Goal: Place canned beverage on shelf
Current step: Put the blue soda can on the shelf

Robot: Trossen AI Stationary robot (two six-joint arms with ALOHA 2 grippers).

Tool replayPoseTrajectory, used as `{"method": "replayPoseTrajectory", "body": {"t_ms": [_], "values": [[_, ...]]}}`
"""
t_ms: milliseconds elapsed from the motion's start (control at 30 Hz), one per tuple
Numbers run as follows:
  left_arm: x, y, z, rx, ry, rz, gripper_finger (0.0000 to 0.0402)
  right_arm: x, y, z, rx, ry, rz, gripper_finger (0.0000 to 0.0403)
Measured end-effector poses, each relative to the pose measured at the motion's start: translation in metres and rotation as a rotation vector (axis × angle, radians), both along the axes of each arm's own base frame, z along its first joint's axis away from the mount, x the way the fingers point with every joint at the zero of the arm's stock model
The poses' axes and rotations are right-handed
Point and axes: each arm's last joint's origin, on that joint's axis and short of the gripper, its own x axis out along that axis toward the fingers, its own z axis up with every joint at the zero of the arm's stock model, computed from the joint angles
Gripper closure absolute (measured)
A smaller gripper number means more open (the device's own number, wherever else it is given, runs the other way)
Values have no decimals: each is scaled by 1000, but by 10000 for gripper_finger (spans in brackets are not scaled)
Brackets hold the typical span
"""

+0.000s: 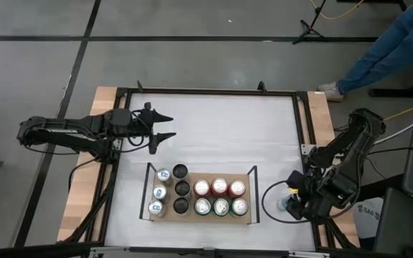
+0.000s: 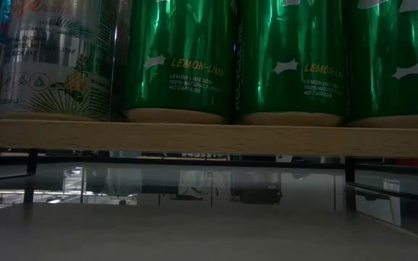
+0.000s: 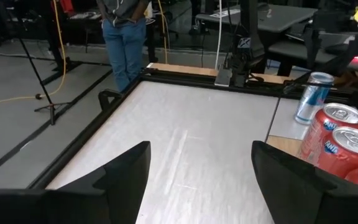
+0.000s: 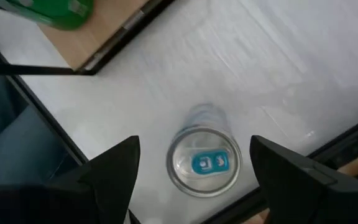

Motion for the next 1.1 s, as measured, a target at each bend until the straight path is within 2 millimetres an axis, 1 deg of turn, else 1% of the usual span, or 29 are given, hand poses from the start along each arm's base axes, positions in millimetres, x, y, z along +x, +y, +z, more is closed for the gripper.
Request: {"method": "replayPoseTrajectory", "body": {"t_ms": [233,433,600,933,1100], "values": [[0,0,0,-2,0,1,133,-1,0,-7,-12,19,14,109],[0,0,0,-2,0,0,133,-6,6,-19,-4,19,56,109],[0,0,0,-3,0,0,133,-9,10,-24,6,4,66,109],[0,0,0,-6,-1,1,133,-11,6,-40,-38,34,66,109],[0,0,0,-5,-1,1,133,-11,5,-41,-47,36,84,109]]}}
